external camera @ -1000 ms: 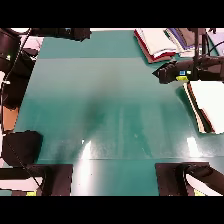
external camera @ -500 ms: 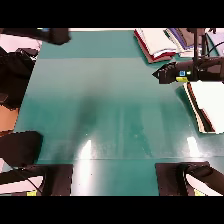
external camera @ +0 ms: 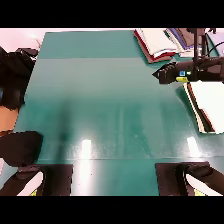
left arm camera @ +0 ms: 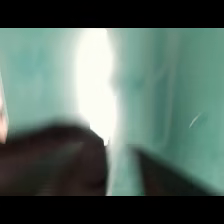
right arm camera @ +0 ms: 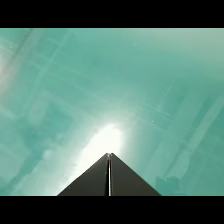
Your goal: Fold the shirts.
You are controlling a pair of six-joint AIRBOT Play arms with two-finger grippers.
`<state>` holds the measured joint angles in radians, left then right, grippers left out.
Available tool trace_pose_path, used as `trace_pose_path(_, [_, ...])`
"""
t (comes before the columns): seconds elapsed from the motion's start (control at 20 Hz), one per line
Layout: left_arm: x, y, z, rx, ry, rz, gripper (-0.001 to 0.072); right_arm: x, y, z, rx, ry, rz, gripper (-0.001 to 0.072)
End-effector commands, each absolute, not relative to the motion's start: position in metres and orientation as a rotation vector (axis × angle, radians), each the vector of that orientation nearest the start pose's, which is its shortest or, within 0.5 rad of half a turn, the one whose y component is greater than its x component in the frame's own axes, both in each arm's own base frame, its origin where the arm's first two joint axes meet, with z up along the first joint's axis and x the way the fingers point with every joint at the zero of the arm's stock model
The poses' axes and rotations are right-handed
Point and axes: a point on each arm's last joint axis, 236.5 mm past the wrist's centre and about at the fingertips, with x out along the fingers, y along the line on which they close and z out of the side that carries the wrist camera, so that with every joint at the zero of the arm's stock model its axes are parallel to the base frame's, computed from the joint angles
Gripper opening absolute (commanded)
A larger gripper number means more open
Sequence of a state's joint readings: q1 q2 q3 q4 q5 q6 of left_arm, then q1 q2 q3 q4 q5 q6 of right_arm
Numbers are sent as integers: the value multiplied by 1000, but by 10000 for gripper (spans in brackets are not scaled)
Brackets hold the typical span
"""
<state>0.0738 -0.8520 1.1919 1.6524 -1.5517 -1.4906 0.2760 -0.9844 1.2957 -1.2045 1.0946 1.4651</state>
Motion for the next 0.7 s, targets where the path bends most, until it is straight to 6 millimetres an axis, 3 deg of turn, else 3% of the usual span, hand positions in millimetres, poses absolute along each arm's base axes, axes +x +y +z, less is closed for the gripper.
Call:
trace_pose_path(0.0, [187, 93, 54, 103, 1480, 306, 556, 351, 178, 200, 81, 785, 545, 25])
trace_pose_path(0.1, [174, 100, 22, 113, 1537, 322, 556, 351, 178, 200, 81, 785, 545, 25])
trace_pose_path(0.2, [175, 100, -1, 126, 1537, 311, 556, 351, 178, 200, 81, 785, 545, 25])
trace_pose_path(0.45, [162, 104, -33, 151, 1570, 326, 555, 351, 178, 200, 81, 785, 545, 25])
trace_pose_path(0.5, [161, 104, -34, 150, 1575, 326, 521, 351, 178, 200, 81, 785, 545, 25])
trace_pose_path(0.55, [160, 104, -33, 148, 1578, 327, 306, 351, 178, 200, 81, 785, 545, 25])
trace_pose_path(0.6, [160, 104, -33, 148, 1581, 328, 26, 351, 178, 200, 81, 785, 545, 25])
trace_pose_path(0.65, [159, 104, -31, 143, 1582, 333, 24, 351, 178, 200, 81, 785, 545, 25])
